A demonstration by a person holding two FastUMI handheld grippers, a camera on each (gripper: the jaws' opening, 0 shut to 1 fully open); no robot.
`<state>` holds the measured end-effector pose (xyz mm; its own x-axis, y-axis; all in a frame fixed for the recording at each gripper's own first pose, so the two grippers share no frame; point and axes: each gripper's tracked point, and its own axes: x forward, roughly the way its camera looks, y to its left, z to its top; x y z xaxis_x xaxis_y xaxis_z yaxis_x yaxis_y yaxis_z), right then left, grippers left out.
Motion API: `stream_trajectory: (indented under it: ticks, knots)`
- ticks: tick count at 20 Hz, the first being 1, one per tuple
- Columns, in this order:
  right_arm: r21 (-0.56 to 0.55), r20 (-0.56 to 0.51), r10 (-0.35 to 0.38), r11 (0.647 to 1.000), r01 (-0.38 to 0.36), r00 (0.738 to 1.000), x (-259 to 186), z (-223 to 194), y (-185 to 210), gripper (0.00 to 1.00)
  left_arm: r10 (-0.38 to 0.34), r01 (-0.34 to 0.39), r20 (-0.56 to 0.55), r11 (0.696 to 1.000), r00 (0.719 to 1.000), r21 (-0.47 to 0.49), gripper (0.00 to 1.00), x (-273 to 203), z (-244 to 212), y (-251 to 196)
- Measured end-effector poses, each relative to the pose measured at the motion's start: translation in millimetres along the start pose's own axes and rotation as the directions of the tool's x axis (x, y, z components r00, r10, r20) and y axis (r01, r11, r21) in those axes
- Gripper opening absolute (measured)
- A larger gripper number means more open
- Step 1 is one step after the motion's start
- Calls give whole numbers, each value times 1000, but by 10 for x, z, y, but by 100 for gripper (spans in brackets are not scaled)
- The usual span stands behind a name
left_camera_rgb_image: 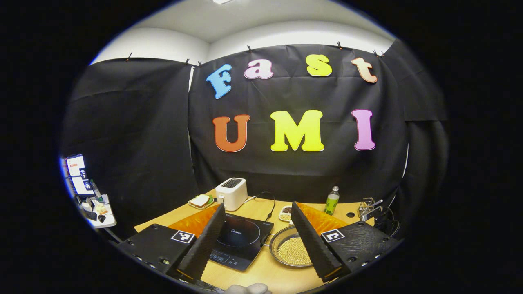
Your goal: First push the handle of the pot to place it horizontally, then grasp the pot with both hands and set it on the induction cooktop.
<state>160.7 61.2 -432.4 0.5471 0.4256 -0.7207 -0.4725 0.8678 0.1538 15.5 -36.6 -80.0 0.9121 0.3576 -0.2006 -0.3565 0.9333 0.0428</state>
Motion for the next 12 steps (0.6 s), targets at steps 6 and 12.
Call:
stream_trajectory:
  ticks: [6,12]
  knots:
    - [50,7,-81,995,81,997,-108,-4,-71,4,-67,67,-15,998,998,8,96,95,-160,29]
    - [144,74,-267,956,254,961,-634,-6,-8,4,-242,242,-61,970,968,-4,96,372,-469,182]
